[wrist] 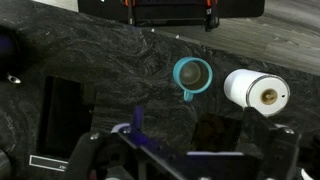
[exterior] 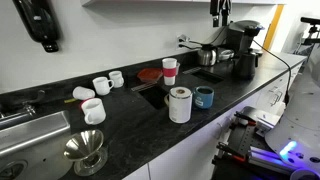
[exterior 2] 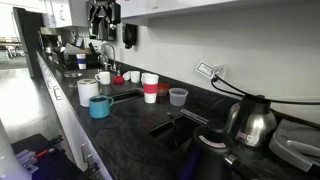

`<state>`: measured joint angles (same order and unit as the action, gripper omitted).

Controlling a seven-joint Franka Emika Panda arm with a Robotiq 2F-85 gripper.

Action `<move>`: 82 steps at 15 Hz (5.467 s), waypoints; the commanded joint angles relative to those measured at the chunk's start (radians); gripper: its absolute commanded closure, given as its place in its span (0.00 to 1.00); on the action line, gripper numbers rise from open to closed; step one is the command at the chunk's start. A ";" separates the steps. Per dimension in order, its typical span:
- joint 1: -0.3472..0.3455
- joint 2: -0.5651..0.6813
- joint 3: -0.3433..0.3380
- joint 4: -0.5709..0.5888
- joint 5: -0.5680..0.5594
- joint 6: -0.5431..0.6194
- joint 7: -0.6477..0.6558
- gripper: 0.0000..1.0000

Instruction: Place the white and pink cup beside the edge of the counter

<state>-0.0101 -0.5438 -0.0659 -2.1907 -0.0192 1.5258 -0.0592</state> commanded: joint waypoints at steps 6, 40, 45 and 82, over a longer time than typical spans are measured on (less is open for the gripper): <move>-0.007 0.001 0.005 0.002 0.002 -0.001 -0.003 0.00; -0.067 -0.031 0.091 -0.219 0.041 0.372 0.472 0.00; -0.070 -0.006 0.078 -0.239 0.153 0.420 0.543 0.00; -0.125 0.409 0.108 -0.269 0.050 1.154 1.083 0.00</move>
<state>-0.1292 -0.1743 0.0423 -2.4896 0.0662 2.6548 0.9768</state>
